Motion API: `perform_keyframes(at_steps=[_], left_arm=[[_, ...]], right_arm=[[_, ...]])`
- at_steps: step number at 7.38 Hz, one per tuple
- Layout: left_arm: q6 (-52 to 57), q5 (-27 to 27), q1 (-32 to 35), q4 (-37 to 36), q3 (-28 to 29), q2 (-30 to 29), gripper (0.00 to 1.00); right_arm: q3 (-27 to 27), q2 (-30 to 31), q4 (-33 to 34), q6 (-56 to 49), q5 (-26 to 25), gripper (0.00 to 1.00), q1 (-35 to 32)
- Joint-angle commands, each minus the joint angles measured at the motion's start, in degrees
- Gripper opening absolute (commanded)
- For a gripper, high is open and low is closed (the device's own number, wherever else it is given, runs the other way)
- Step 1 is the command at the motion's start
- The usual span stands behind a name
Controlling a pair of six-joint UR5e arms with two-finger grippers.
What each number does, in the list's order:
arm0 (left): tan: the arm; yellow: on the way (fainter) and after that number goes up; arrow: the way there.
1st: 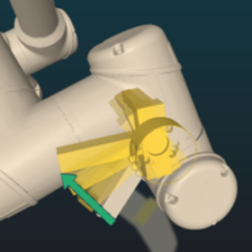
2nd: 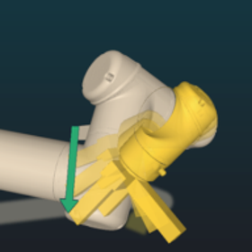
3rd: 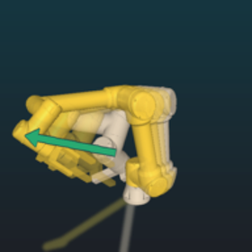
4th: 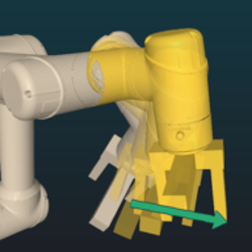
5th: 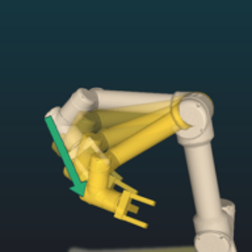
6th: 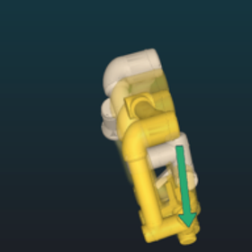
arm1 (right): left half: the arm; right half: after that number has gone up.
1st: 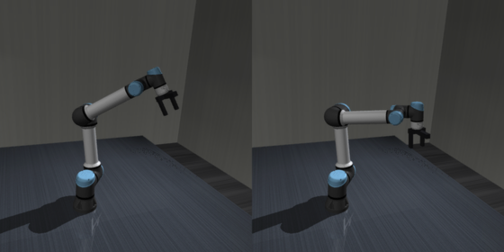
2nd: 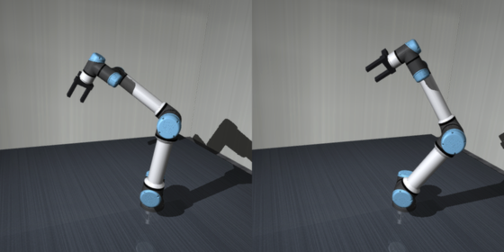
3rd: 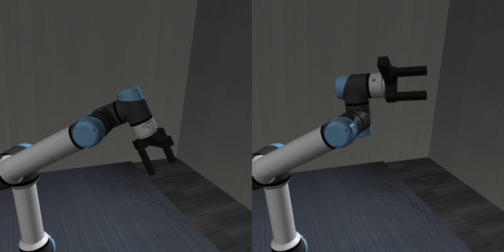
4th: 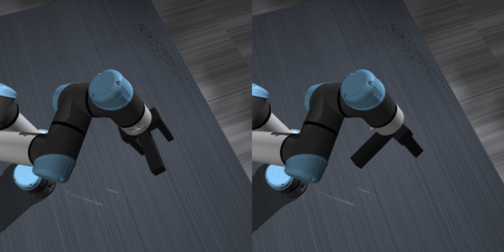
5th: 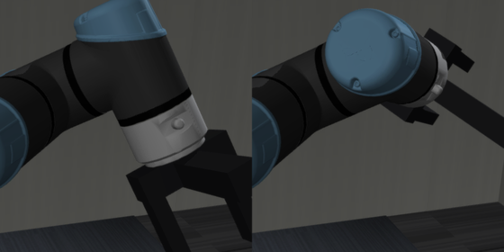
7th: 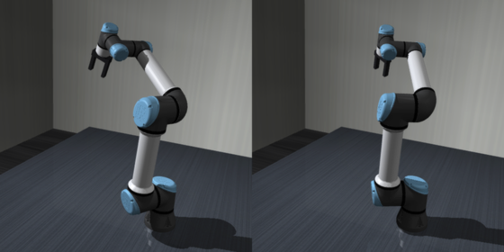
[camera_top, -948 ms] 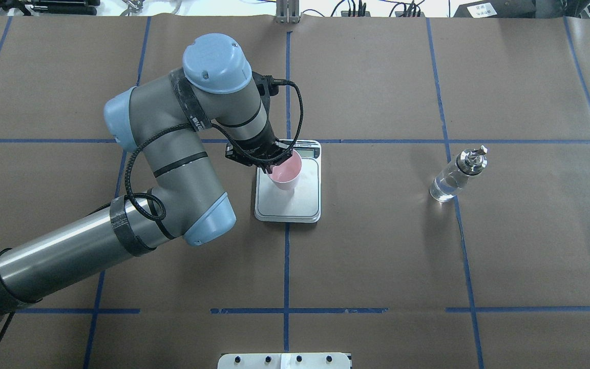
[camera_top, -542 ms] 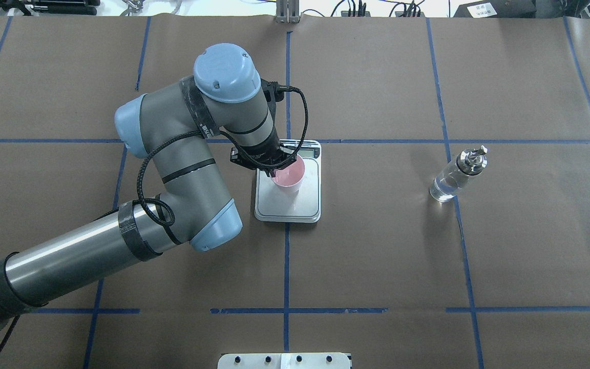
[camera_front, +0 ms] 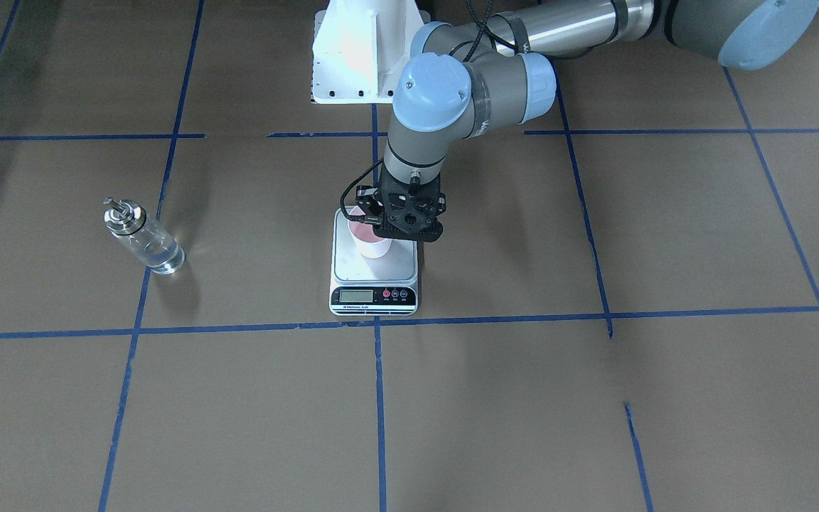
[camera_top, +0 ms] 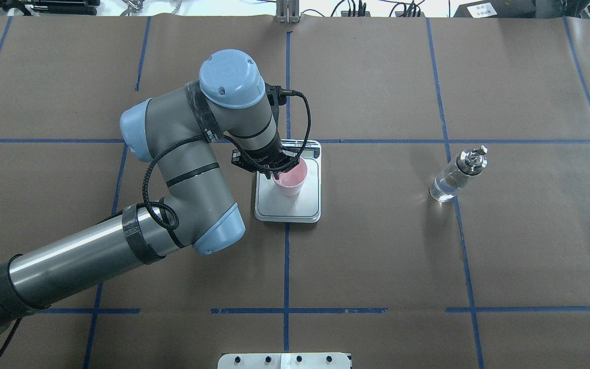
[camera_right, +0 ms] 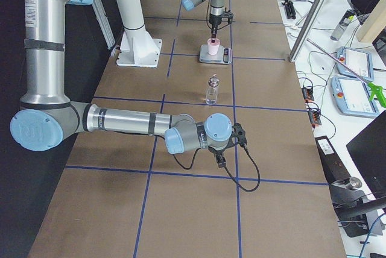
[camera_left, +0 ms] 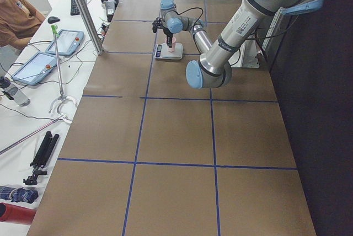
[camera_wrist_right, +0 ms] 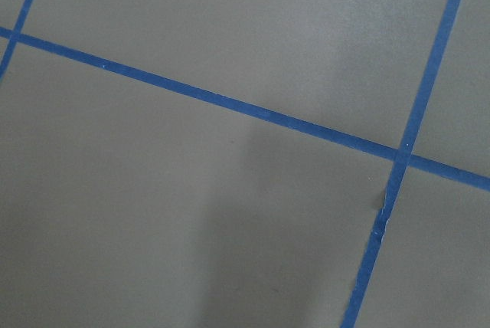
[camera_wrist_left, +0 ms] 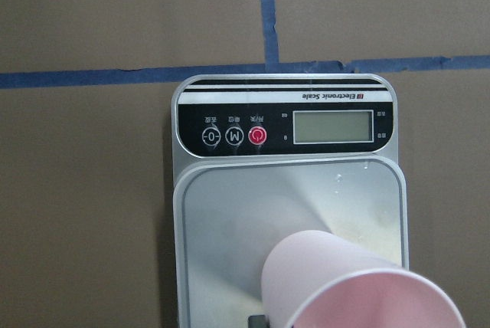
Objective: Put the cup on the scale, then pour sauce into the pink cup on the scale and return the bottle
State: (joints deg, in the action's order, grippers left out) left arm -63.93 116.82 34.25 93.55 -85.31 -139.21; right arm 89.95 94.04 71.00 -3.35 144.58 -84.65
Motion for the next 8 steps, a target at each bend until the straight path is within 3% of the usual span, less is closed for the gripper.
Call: perform_keyframes(at_steps=[1, 3, 4, 6, 7, 8], left_arm=[[0.21, -0.01, 0.29, -0.29, -2.21, 0.43, 0.57], [0.64, 0.34, 3.78, -0.65, -15.07, 7.76, 0.57], [0.73, 0.51, 5.72, -0.73, -20.37, 11.99, 0.57], [5.45, 0.52, 8.2, -0.47, -22.88, 16.32, 0.59], [5.74, 0.51, 9.07, -0.38, -22.62, 16.51, 0.6], [5.57, 0.43, 9.08, -0.12, -22.09, 16.51, 0.61]], right_arm=[[0.58, -0.44, -0.08, 0.36, 0.09, 1.0, 1.41], [6.25, -0.62, -0.25, 10.65, 0.0, 1.0, 5.88], [9.33, -0.62, -5.12, 21.69, -0.26, 1.0, 9.64], [9.81, 0.25, -27.38, 48.31, -2.36, 1.0, 17.46], [10.07, 1.22, -32.98, 53.66, -2.63, 1.0, 19.85], [11.46, 2.36, -34.34, 56.15, -2.64, 1.0, 22.14]])
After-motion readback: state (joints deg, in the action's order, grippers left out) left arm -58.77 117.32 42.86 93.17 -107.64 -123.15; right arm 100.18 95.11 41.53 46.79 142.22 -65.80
